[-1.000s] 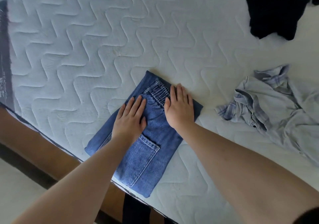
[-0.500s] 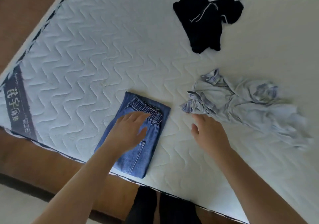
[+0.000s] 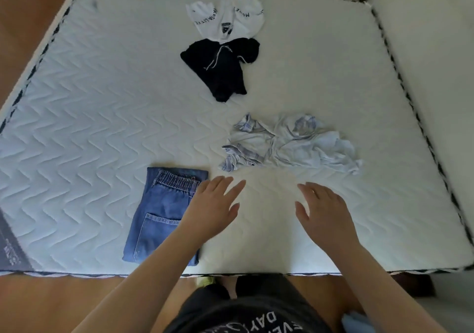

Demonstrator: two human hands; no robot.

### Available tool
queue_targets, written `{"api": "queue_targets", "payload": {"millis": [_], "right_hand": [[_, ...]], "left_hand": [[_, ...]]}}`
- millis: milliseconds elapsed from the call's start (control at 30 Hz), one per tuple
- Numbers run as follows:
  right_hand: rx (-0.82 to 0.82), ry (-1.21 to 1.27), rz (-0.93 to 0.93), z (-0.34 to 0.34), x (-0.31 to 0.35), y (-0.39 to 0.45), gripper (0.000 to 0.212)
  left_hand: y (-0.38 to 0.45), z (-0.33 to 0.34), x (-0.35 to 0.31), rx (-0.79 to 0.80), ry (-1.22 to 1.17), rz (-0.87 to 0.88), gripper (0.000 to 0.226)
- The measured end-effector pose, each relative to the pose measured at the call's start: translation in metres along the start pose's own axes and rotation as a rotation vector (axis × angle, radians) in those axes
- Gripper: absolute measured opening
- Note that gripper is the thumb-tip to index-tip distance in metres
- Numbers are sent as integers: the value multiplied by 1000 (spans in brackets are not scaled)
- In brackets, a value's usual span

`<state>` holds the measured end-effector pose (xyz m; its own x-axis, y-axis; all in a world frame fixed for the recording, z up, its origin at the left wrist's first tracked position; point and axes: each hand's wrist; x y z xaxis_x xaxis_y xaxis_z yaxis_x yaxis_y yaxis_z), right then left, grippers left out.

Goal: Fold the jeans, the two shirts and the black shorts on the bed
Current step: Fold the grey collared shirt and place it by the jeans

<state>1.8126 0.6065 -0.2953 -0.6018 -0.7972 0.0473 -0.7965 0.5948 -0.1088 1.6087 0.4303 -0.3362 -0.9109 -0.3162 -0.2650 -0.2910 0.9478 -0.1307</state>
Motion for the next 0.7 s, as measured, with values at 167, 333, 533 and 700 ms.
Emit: {"api": "queue_targets", "payload": {"millis": [167, 333, 533, 700], "right_hand": [[28, 67, 166, -10, -39, -26, 41], [96, 127, 235, -9, -80, -37, 45], [168, 201, 225, 9, -154, -25, 48], [200, 225, 157, 21, -223, 3, 47]], "left_hand": [[17, 2, -37, 128, 24, 66, 55], [47, 7, -81, 138, 47, 120, 56], [112, 14, -139, 170, 93, 96, 56], [159, 21, -192, 177, 84, 40, 54]]}}
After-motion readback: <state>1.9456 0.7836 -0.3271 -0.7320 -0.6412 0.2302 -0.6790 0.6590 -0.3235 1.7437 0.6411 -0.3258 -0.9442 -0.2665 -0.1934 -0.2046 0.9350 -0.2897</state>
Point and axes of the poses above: each hand's wrist, its own y-axis towards the middle knuckle, its own z-axis out of the palm, x = y × z, and after that the axes turned 7 degrees about x, right-handed
